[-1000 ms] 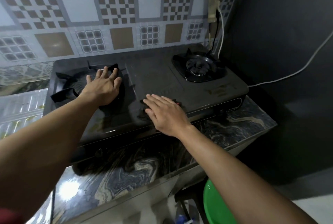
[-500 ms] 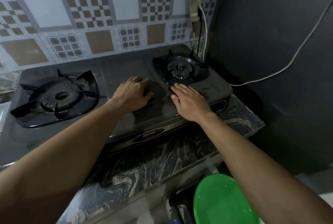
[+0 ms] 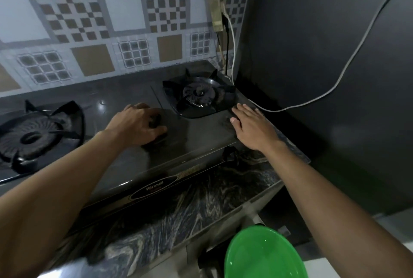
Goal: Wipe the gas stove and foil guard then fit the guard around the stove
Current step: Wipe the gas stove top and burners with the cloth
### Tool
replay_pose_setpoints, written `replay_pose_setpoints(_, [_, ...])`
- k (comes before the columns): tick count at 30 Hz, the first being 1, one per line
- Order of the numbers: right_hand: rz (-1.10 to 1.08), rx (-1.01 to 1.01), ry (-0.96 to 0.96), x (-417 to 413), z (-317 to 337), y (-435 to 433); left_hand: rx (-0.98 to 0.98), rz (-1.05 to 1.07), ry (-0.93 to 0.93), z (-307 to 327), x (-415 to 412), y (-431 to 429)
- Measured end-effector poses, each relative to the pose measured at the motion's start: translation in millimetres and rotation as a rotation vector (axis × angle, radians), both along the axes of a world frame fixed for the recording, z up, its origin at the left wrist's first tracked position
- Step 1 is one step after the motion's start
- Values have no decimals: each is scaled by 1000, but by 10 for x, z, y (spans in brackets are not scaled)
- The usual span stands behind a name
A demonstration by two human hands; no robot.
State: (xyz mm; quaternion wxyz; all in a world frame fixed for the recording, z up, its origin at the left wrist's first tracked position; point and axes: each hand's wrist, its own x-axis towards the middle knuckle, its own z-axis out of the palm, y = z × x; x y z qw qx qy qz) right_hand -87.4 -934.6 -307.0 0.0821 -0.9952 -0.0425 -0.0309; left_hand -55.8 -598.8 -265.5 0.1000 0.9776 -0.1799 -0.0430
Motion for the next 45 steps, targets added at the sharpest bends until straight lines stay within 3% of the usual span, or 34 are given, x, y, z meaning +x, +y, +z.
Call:
replay_pose_setpoints(6, [-4,113,-85,-155,-38,56,-8,40,41,12,49,61])
replay_pose_setpoints(18, [-132,141,56,65,41,-157,18,28,59,66,57,29])
replay_pose_setpoints(24, [-175,290,62,419,33,-413,122,74,140,103,396,132])
replay_pose_setpoints(29, [-170,498,168,818,66,-593,63,159,292,76,774,110])
replay_pose_setpoints(34, [-95,672,217,1264,106,-607,111,167,277,257,824,-60])
replay_pose_setpoints(40, [-45,739,308,1877,130,-572,153,142,247,211,807,-32])
replay_pose_setpoints(45, [15,684,336,2357,165,-442,136,154,262,152,810,44])
